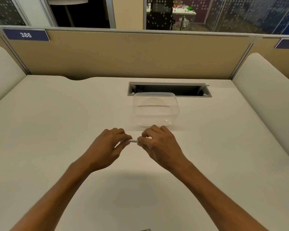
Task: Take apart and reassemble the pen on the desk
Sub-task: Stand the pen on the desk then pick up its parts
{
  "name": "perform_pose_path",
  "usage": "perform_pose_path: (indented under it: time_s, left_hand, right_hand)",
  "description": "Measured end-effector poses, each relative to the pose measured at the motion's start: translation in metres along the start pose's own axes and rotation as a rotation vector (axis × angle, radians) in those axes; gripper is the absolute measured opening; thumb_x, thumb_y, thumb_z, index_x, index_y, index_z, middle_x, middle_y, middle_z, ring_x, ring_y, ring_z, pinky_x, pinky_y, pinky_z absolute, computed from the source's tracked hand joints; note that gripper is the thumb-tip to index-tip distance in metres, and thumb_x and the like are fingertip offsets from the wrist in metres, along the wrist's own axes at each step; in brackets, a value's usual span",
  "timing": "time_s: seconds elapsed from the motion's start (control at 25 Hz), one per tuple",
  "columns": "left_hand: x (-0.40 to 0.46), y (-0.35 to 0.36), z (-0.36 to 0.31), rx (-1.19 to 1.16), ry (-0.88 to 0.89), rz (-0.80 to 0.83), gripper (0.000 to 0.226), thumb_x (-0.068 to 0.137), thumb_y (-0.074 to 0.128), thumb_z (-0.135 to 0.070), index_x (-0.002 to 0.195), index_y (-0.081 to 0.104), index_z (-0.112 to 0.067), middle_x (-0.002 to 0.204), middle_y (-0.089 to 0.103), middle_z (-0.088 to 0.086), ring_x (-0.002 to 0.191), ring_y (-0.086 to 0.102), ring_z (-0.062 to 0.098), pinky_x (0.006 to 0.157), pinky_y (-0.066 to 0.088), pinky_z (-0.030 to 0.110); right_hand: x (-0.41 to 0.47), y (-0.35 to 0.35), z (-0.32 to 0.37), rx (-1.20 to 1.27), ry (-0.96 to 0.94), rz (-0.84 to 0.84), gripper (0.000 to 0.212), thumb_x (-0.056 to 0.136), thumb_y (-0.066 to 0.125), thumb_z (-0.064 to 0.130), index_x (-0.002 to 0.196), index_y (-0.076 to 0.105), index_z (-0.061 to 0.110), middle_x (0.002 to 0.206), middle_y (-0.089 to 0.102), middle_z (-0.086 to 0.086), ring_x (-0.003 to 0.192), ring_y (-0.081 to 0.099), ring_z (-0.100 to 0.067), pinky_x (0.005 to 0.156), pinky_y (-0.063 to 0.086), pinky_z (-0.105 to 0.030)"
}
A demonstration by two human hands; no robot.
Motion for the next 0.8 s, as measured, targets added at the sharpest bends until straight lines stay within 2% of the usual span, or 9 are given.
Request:
perform_pose_path:
  time_s: [0.08,0.16,0.2,0.32,0.44,0.52,0.64,0.72,0.8]
  left_hand:
    - [-0.003,0.009,0.018,0.021,-0.075,0.005,0.041,0.096,0.051,-0.037,0.135,0.05,-0.026,0.12,0.059,-0.006,0.11,0.054,0.016,0.093,0.042,0.036]
    - [-0.012,0.022,0.047,0.032,-0.234,0.007,0.065,0.093,0.047,-0.052,0.149,0.022,-0.028,0.149,0.038,0.0,0.136,0.036,0.021,0.109,0.033,0.042]
    - [-0.019,0.03,0.06,0.026,-0.314,-0.008,0.073,0.092,0.044,-0.058,0.151,0.013,-0.029,0.156,0.028,0.002,0.142,0.027,0.022,0.113,0.028,0.044]
    - [-0.045,0.064,0.088,0.093,-0.447,-0.001,0.081,0.089,0.026,-0.071,0.153,0.011,-0.023,0.159,0.021,0.008,0.146,0.018,0.025,0.116,0.024,0.046]
    - [-0.074,0.104,0.109,0.187,-0.481,0.115,0.089,0.081,0.007,-0.075,0.153,0.008,-0.022,0.162,0.01,0.006,0.149,0.006,0.022,0.119,0.012,0.045]
    - [-0.085,0.118,0.119,0.23,-0.483,0.114,0.084,0.084,0.004,-0.074,0.153,0.003,-0.026,0.163,0.003,0.002,0.149,-0.001,0.016,0.12,0.005,0.043]
    - [-0.087,0.125,0.125,0.251,-0.488,0.084,0.078,0.088,0.008,-0.072,0.152,0.004,-0.028,0.162,0.004,-0.001,0.148,-0.001,0.014,0.121,0.005,0.043]
    - [-0.086,0.125,0.125,0.257,-0.484,0.062,0.077,0.088,0.009,-0.071,0.152,0.004,-0.028,0.162,0.005,-0.002,0.148,0.0,0.014,0.121,0.006,0.043]
    - [-0.087,0.126,0.126,0.255,-0.483,0.055,0.077,0.089,0.011,-0.071,0.153,0.005,-0.028,0.162,0.005,-0.002,0.149,0.0,0.014,0.121,0.006,0.044]
  right_hand:
    - [-0.003,0.015,-0.011,0.087,0.11,0.057,0.009,0.084,0.075,0.026,0.089,0.077,0.019,0.081,0.069,0.002,0.077,0.06,-0.021,0.062,0.04,-0.032]
    - [-0.016,0.043,-0.032,0.32,0.389,0.202,0.014,0.088,0.068,0.035,0.093,0.077,0.025,0.086,0.07,0.007,0.082,0.059,-0.016,0.067,0.039,-0.03]
    - [-0.026,0.059,-0.043,0.475,0.557,0.267,0.016,0.088,0.068,0.038,0.094,0.077,0.027,0.087,0.07,0.01,0.082,0.06,-0.012,0.068,0.041,-0.028]
    - [-0.054,0.098,-0.059,0.989,0.947,0.247,0.013,0.083,0.075,0.03,0.09,0.079,0.019,0.08,0.075,0.003,0.073,0.066,-0.008,0.069,0.047,-0.02]
    - [-0.065,0.119,-0.058,1.284,1.128,0.153,0.012,0.082,0.077,0.021,0.087,0.078,0.01,0.078,0.076,-0.001,0.069,0.068,-0.006,0.062,0.048,-0.017]
    - [-0.065,0.127,-0.056,1.361,1.195,0.091,0.016,0.081,0.078,0.021,0.089,0.077,0.007,0.079,0.077,0.0,0.072,0.072,-0.008,0.058,0.046,-0.019]
    - [-0.058,0.129,-0.056,1.329,1.185,-0.042,0.012,0.077,0.081,0.019,0.084,0.076,0.01,0.079,0.078,-0.003,0.076,0.075,-0.015,0.055,0.047,-0.022]
    - [-0.049,0.123,-0.053,1.186,1.08,-0.14,0.006,0.076,0.082,0.017,0.08,0.076,0.016,0.075,0.077,0.003,0.072,0.074,-0.009,0.054,0.049,-0.018]
    - [-0.04,0.117,-0.042,1.012,0.891,-0.186,0.005,0.078,0.08,0.018,0.082,0.075,0.017,0.077,0.076,0.011,0.074,0.071,-0.001,0.06,0.051,-0.014]
Point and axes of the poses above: each hand's wrist, its own x-axis towards the middle knuckle, its own y-axis out of the palm, z = x × y, the point moved 7 cm from there along x, towards the middle knuckle
